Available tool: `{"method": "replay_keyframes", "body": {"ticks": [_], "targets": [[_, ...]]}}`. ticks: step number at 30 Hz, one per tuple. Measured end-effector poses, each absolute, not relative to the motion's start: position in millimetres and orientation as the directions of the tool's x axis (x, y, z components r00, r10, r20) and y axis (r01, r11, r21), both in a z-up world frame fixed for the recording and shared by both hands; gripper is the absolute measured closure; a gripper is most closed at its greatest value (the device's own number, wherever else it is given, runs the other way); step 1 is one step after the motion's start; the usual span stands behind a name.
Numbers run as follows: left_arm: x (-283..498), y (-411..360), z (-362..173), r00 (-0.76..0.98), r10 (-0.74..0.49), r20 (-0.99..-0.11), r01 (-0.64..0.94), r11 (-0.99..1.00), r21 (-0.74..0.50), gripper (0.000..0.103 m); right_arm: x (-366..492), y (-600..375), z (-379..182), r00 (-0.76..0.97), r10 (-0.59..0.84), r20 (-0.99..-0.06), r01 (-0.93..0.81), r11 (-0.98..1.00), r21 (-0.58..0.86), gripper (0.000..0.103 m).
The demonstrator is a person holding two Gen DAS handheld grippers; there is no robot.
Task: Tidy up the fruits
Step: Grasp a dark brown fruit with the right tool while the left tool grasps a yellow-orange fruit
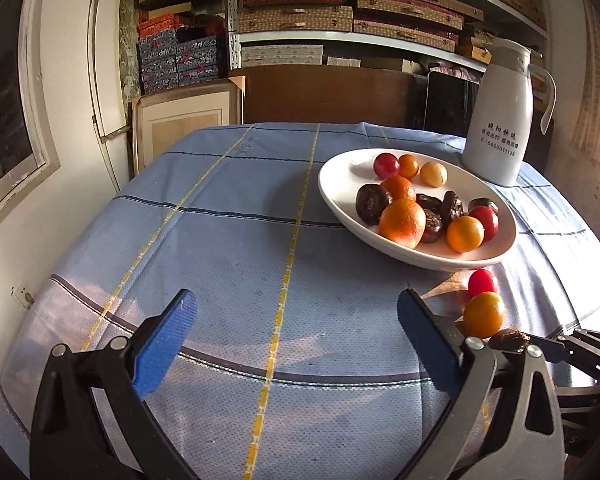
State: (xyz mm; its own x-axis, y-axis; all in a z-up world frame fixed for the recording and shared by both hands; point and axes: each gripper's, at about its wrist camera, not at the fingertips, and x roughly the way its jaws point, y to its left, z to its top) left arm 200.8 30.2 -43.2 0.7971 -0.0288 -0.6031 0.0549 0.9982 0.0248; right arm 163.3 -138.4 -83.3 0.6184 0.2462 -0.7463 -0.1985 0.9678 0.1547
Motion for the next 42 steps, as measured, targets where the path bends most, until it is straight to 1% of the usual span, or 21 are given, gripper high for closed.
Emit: {"method": "replay_keyframes", "body": {"ticks": [7,19,26,31,38,42], "targets": [[200,26,-43,0.798,-0.024,-0.602,0.064,0.997,0.044,0.005,162,-149,-80,0.635,0.251,-0.73,-0.178,0.968,0.178,0.059],[198,17,-45,0.797,-0.027,-0.604,0.086,0.994,0.07,0.005,166,-194,-71,0.697,0.162,-0.698,-0.029,0.98,0.198,0.059],[196,6,-49,0.792,-0.031,-0.61,0.12,0.987,0.106,0.005,164,-197,-71,0.703,0.16,-0.693,-0.023,0.979,0.203,0.059],[195,-13,-56,0.778,-0.054,-0.626,0.185,0.972,0.148,0.005,163,-200,-69,0.709,0.158,-0.687,-0.009,0.976,0.216,0.059],[193,-42,-64,0.726,-0.16,-0.669,0.334,0.932,0.139,0.005,162,-206,-67,0.716,0.159,-0.68,0.009,0.971,0.237,0.059],[193,-56,-68,0.702,-0.182,-0.689,0.377,0.915,0.142,0.005,162,-209,-66,0.719,0.164,-0.676,0.014,0.968,0.25,0.059]]}}
